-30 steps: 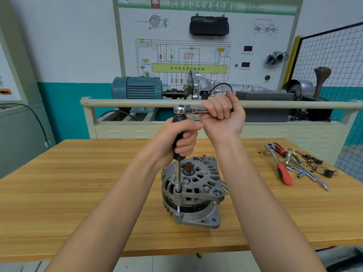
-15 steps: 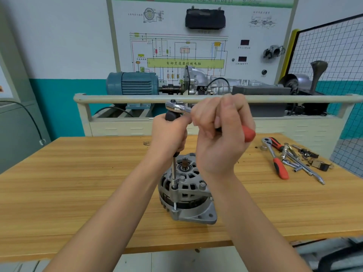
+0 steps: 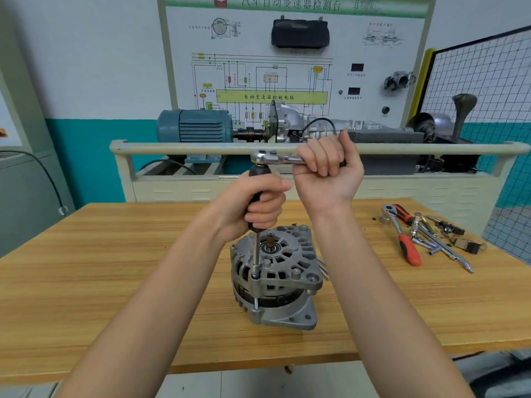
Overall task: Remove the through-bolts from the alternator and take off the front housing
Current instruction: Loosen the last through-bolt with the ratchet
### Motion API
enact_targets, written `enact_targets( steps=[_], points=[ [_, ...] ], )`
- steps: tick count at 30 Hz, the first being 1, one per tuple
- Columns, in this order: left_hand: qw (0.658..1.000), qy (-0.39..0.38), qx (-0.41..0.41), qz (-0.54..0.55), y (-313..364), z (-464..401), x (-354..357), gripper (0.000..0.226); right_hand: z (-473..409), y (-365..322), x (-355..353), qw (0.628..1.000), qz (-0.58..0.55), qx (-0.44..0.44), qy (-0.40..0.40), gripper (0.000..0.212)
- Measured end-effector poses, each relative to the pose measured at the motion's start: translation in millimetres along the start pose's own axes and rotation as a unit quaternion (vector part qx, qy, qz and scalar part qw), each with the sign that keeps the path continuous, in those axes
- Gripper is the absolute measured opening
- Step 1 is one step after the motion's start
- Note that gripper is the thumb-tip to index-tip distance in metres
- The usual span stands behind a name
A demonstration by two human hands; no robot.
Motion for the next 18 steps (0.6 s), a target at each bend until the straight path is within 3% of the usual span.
enact_targets(
  steps=[2,5,10,13,17,18],
  points=[
    [0.998,0.05,0.006,-0.044,-2.3,-3.7,-0.7,0.049,-5.5,-1.1,-9.1,0.998,-0.055,0.023,0.023,0.045],
    [0.989,0.127,0.031,-0.075,-0.9,-6.1,-4.7,0.056,-5.3,-5.3,-11.0,0.998,-0.049,0.003,0.046,0.047],
    [0.962,0.256,0.062,-0.068,3.4,-0.2,-27.1,0.059,24.4,-11.0,12.8,0.984,0.12,-0.128,-0.008,0.043],
    [0.945,0.312,0.075,-0.061,4.1,3.4,-31.6,0.055,50.0,-6.1,35.7,0.944,0.224,-0.226,-0.082,0.037],
    [0.918,0.376,0.104,-0.069,6.9,6.8,-35.7,0.04,82.2,4.9,55.4,0.844,0.347,-0.375,-0.164,0.031],
    [0.916,0.379,0.113,-0.071,7.4,7.0,-35.8,0.039,84.5,7.0,55.7,0.835,0.355,-0.383,-0.171,0.031]
  ],
)
Point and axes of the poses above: each hand's wrist, its own z-axis away from the middle knuckle, its own x-axis out of the palm, y = z × x, the point moved 9 cm from there along -z, towards the middle knuckle, and after that the axes turned 14 degrees about y, right-handed, at the moved point
